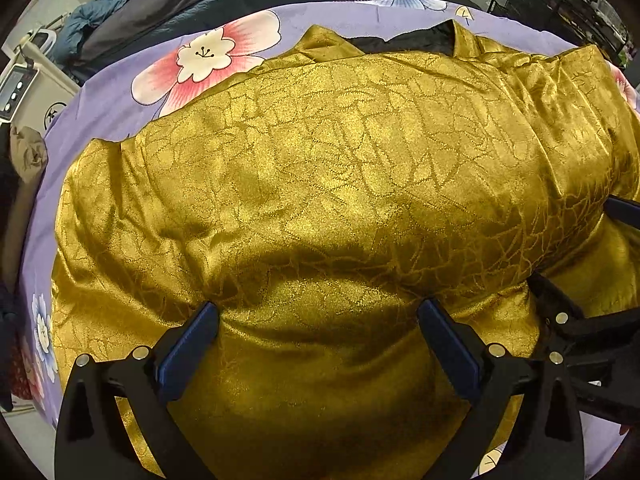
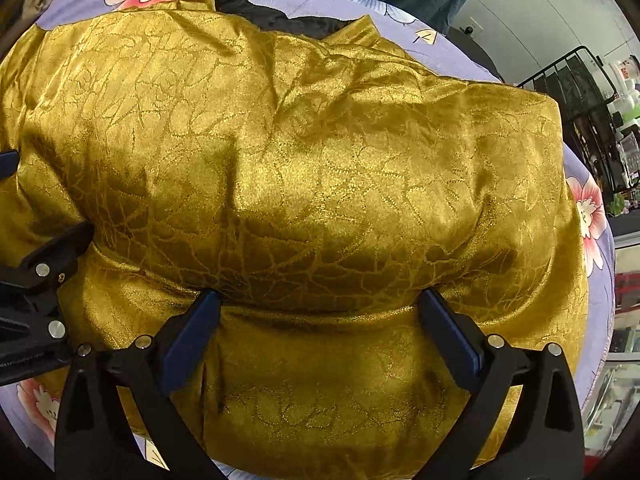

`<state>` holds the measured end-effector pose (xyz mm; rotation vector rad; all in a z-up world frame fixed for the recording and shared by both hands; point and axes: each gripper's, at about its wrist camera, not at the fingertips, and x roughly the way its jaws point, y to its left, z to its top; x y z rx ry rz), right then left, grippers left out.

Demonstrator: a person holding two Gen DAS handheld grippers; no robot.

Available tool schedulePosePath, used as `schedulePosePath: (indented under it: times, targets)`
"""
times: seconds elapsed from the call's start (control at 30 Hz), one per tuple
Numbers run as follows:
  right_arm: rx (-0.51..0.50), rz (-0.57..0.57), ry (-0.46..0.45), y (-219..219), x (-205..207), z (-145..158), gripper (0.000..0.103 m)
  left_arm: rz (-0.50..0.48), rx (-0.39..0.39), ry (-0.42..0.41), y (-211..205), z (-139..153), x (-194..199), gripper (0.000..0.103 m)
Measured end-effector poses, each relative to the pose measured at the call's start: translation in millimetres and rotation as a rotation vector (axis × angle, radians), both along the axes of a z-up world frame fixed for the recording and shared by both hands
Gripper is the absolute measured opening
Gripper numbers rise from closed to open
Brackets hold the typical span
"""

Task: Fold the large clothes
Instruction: 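Open both grippers and press the folded jacket flat, then pull both grippers back from the folded jacket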

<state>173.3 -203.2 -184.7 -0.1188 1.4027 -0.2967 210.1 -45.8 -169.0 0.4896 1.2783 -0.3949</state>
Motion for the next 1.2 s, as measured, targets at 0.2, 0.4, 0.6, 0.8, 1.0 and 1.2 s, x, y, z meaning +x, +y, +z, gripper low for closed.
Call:
schedulePosePath:
  times: [0.2,0.4,0.6,0.8,1.0,1.2]
  targets:
    - [0.016,-0.005,0.042,1,3,2,0.098,-0.016,0.010,0.042,-1,1,8,0.098]
    - [0.045,-0.032,0.029,-6,8,13,0.098,0.020,0.008,0.048,-8,23,13,0.098]
    - [0.094,-0.062,-0.130,-17,-9,53,0.097,0.029,0.001,-0.073,10,54,4,0.097]
    - [0.170,-0.176,-0.176,-36,-44,72,0.097,0.049,-0.075,-0.118,43,84,-24,0.097]
    - [0.250,-0.297,-0.158,-35,-94,72,0.097,0.076,-0.080,-0.066,62,85,-65,0.096]
    - [0.258,-0.315,-0.139,-12,-119,75,0.097,0.116,-0.093,-0.036,63,90,-93,0.096]
